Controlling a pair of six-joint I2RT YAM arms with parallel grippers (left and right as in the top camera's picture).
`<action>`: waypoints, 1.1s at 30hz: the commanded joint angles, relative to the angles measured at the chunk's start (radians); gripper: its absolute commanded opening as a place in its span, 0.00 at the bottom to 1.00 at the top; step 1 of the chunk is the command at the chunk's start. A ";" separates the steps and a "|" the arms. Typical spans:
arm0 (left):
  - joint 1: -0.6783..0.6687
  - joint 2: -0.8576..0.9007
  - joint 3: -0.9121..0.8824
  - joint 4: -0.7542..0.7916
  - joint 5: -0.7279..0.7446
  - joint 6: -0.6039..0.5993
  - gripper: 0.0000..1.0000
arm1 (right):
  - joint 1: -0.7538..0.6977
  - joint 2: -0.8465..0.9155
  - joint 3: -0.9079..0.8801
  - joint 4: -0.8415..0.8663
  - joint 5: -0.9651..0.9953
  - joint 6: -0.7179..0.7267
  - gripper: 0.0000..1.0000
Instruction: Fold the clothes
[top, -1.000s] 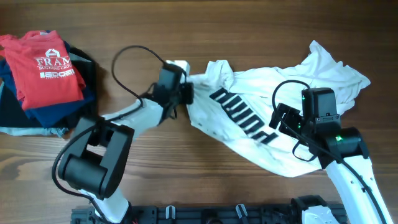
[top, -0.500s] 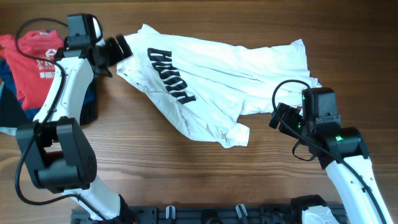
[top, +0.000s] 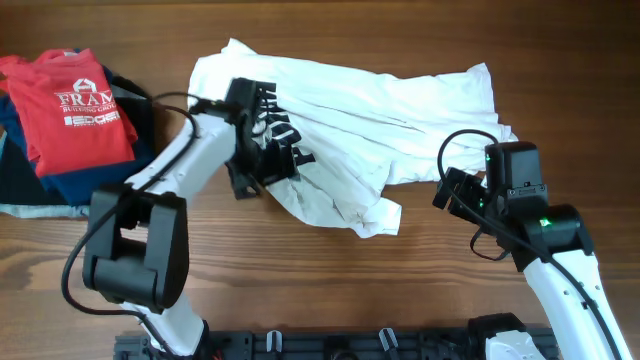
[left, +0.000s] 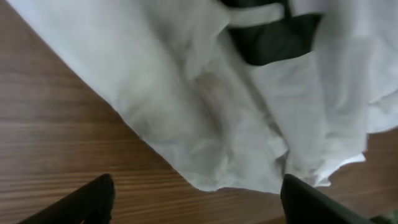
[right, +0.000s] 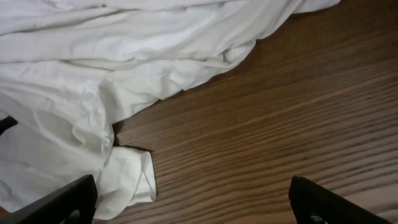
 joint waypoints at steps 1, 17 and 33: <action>-0.014 0.000 -0.089 0.114 -0.022 -0.136 0.73 | -0.003 -0.010 0.005 -0.008 -0.006 0.012 1.00; 0.186 -0.119 -0.102 -0.116 -0.440 -0.153 0.04 | -0.003 -0.010 0.005 -0.023 -0.005 0.011 1.00; 0.193 -0.170 -0.240 -0.128 -0.109 -0.064 0.98 | -0.003 -0.010 0.005 -0.026 -0.005 0.011 1.00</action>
